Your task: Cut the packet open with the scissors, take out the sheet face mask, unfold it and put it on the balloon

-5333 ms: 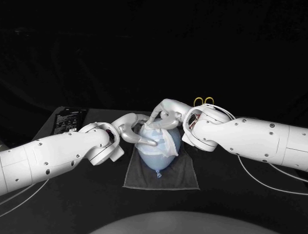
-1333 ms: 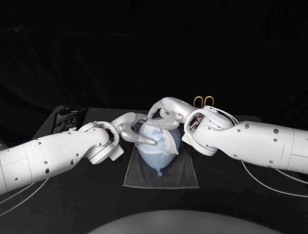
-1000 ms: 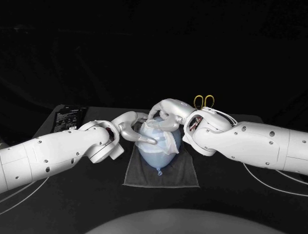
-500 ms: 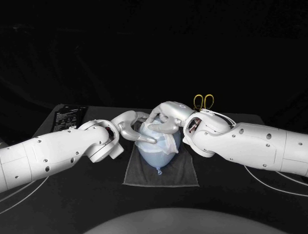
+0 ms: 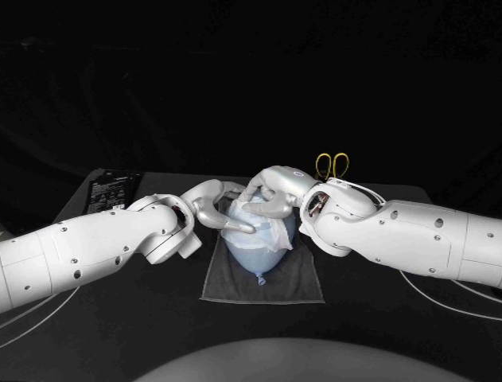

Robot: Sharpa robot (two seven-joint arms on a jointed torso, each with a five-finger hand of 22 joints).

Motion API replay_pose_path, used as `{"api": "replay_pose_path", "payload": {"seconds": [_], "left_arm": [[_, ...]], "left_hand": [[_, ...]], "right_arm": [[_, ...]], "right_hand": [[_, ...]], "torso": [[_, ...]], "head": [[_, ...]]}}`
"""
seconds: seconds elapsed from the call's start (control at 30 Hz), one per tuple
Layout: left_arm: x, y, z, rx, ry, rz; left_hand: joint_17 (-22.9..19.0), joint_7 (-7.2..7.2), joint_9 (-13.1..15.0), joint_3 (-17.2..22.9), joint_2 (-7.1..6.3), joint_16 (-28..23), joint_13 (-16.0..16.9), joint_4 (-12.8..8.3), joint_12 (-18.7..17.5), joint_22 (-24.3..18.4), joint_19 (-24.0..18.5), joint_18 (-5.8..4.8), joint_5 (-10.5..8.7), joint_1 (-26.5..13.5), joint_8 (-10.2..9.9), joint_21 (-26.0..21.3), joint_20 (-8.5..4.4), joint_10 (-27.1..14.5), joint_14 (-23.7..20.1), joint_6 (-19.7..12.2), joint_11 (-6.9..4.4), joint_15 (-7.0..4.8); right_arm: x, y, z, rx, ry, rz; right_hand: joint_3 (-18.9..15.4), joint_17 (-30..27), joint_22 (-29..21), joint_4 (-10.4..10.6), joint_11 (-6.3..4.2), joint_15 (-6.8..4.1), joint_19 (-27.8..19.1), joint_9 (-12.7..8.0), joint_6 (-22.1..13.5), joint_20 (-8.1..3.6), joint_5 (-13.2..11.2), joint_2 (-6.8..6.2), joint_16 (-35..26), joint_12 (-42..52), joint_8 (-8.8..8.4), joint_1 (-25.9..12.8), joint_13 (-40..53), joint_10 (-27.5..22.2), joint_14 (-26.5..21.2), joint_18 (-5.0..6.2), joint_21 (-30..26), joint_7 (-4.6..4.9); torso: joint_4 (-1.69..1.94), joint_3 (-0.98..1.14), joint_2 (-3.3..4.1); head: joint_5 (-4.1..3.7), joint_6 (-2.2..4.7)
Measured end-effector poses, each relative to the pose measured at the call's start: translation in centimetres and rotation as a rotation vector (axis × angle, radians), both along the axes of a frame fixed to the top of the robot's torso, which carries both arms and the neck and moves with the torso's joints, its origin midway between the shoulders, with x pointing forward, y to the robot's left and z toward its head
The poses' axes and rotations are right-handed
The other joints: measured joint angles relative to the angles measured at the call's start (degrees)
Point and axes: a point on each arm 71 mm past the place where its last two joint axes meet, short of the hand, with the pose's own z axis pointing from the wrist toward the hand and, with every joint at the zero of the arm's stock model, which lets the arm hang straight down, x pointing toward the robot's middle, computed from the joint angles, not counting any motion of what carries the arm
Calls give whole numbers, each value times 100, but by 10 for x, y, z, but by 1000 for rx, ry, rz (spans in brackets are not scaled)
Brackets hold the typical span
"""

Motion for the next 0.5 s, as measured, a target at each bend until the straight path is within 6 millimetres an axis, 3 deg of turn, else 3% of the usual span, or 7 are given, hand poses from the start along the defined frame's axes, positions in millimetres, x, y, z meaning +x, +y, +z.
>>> {"api": "replay_pose_path", "payload": {"seconds": [0.2,0.5], "left_arm": [[0,0,0,0,1,-1],[0,0,0,-1,2,-2]], "left_hand": [[0,0,0,0,0,0,1,0,-1,0,0,0,0,0,0,0,0,0,0,0,0,0],[0,0,5,0,0,0,1,0,-4,0,0,0,0,0,23,0,0,14,0,0,14,0]], "right_arm": [[-1,-1,-1,-7,-11,5],[-1,-1,1,4,-38,5]], "right_hand": [[209,-1,1,-127,-99,-47,13,33,261,-21,0,278,-2,-1,104,327,1,1,-45,0,40,-103],[318,-4,4,-235,-150,-65,13,80,328,-97,-16,326,4,-11,216,437,1,12,-62,0,67,-166]], "torso": [[-1,3,2],[-1,2,2]], "head": [[-3,-7],[-11,-15]]}}
